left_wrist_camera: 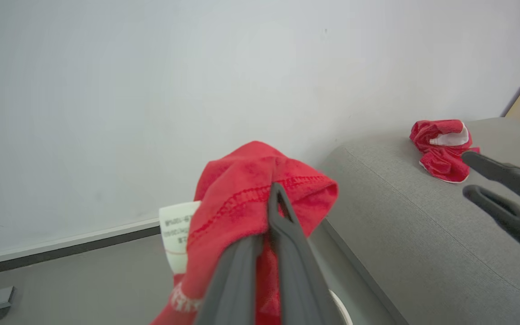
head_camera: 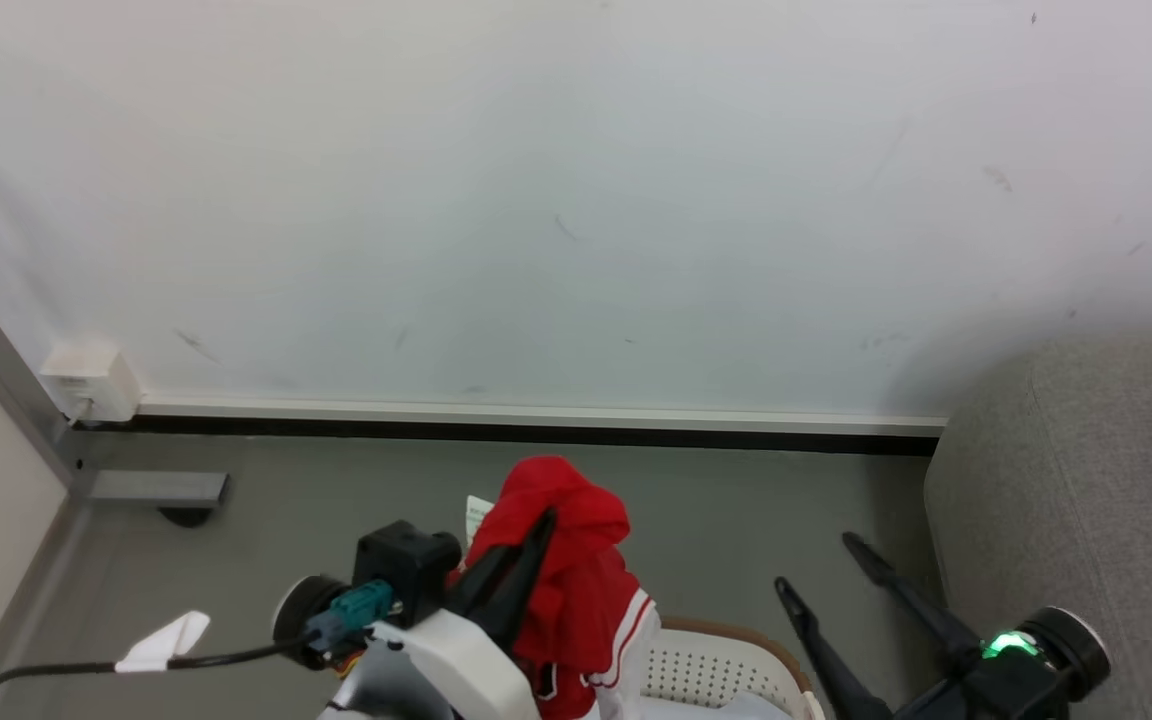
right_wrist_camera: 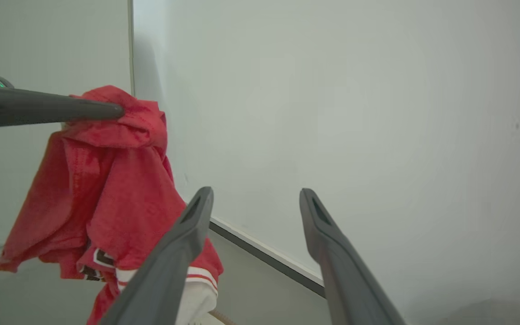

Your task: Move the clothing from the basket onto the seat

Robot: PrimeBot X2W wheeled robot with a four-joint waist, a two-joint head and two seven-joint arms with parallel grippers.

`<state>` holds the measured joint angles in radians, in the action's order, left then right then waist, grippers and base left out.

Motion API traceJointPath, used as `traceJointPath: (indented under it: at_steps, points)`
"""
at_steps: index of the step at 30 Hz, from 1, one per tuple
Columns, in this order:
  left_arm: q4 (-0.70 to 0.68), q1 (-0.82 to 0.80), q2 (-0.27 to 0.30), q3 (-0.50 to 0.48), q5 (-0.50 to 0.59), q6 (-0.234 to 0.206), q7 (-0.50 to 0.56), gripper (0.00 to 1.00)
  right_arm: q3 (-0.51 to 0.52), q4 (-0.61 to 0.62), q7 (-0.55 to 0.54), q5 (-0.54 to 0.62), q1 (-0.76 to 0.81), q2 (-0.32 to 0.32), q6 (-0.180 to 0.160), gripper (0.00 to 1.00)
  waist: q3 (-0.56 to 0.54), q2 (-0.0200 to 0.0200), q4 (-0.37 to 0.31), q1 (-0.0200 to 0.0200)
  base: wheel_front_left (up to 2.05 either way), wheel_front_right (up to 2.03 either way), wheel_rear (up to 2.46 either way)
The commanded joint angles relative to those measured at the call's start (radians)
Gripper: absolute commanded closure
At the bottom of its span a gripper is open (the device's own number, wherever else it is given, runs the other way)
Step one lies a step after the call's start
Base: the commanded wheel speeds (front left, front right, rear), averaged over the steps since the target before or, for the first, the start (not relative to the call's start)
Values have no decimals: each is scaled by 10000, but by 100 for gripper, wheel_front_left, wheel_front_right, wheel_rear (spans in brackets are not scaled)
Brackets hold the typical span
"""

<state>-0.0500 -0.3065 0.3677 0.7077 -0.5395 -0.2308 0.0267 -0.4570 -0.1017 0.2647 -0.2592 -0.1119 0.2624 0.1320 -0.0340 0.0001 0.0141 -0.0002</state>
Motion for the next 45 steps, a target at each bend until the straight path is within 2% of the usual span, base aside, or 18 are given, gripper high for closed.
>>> traceJointPath:
  at_steps: [1, 5, 10, 19, 20, 21, 28, 30, 31, 32, 35, 43, 45]
  points:
    - [-186, -137, 65, 25, 44, 27, 62, 100, -252, -48, -18, -207, -241, 99, -26, 0, 15, -1, 12, 2, 0, 0, 0]
    - [-964, -453, -49, 288, 34, 177, 529, 100, -1648, -289, -103, -801, -1146, 427, -26, 0, 73, -1, 40, 2, 0, 0, 0]
    - [-1527, -826, -323, 646, 46, 346, 961, 100, -2945, -735, -115, -1478, -2118, 530, -26, 0, 143, -1, 38, 2, 0, 0, 0]
    - [-1716, -1074, -833, 1285, -308, 825, 1373, 100, -3866, -1403, -9, -2392, -3063, 358, -26, 0, 259, -1, -37, 2, 0, 0, 0]
    - [-1673, -1081, -867, 1310, -315, 822, 1365, 100, -3918, -1432, -4, -2539, -3112, 359, -26, 74, 261, -1, -53, 2, 0, 0, 0]
    - [-1628, -1078, -894, 1329, -322, 827, 1344, 100, -3998, -1451, 6, -2687, -3159, 373, -26, 100, 262, -1, -71, 2, 0, 0, 0]
    - [-1205, -880, -872, 1216, -315, 694, 1032, 100, -3718, -1412, 11, -3130, -3195, 648, -26, 100, 301, -1, -382, 2, 0, 0, 0]
    - [-1084, -836, -859, 1147, -250, 626, 923, 68, -3508, -1315, 7, -3089, -3083, 728, -26, 100, 333, -1, -552, 2, 0, 0, 0]
    - [-1030, -820, -837, 1128, -177, 565, 850, 17, -3400, -1261, 6, -3050, -3035, 774, -26, 100, 361, -1, -675, 2, 0, 0, 0]
    - [-976, -777, -826, 1105, -195, 533, 806, 0, -3285, -1196, 8, -3018, -3000, 802, -26, 100, 393, -1, -823, 2, 0, 0, 0]
    - [-887, -771, -777, 1071, -110, 466, 707, 0, -2946, -953, 8, -2907, -2950, 892, -26, 100, 573, -1, -1416, 2, 0, 0, 0]
    - [-758, -1148, -851, 1144, 158, 444, 596, 0, -2078, -389, 10, -2679, -2876, 1191, -26, 100, 1151, -1, -3564, 2, 0, 0, 0]
    - [-747, -1187, -869, 1154, 131, 440, 605, 0, -1954, -355, 10, -2668, -2871, 1219, -26, 100, 1229, -1, -3822, 2, 0, 0, 0]
